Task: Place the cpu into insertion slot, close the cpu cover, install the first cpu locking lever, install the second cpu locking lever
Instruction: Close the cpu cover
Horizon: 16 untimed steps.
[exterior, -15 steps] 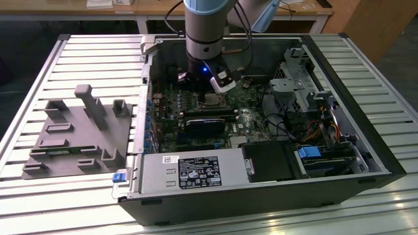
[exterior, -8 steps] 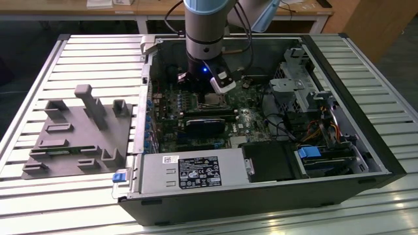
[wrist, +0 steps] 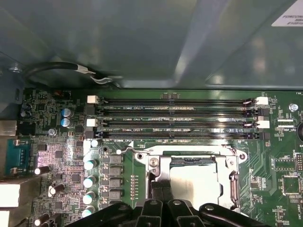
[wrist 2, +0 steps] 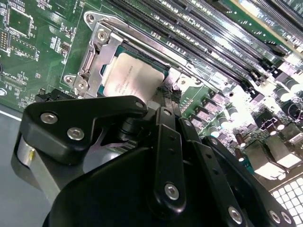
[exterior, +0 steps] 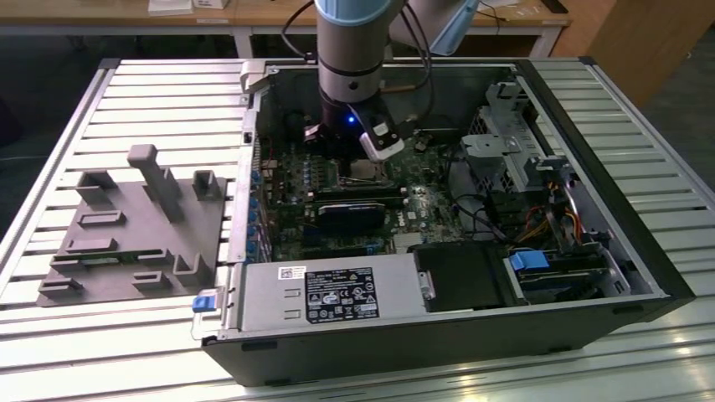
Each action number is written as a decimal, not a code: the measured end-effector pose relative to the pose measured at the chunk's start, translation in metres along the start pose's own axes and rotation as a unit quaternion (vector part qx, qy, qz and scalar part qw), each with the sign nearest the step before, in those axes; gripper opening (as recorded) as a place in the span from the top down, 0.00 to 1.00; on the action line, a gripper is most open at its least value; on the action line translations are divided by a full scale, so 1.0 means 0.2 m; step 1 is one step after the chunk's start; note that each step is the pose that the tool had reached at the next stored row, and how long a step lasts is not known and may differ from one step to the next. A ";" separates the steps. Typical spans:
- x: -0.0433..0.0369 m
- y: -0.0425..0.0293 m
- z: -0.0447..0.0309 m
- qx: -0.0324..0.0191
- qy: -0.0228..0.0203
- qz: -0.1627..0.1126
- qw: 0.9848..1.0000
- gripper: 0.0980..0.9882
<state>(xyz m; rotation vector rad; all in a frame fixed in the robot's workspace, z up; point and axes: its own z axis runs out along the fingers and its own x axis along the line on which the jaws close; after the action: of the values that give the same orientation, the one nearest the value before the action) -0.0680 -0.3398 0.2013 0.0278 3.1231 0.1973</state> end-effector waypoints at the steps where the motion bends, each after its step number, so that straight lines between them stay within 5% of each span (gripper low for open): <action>1: -0.003 0.000 0.001 0.000 0.000 0.000 1.000 1.00; 16: -0.015 0.001 0.004 0.001 0.000 0.000 1.000 1.00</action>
<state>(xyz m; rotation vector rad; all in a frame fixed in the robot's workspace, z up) -0.0650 -0.3396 0.2007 0.0280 3.1231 0.1951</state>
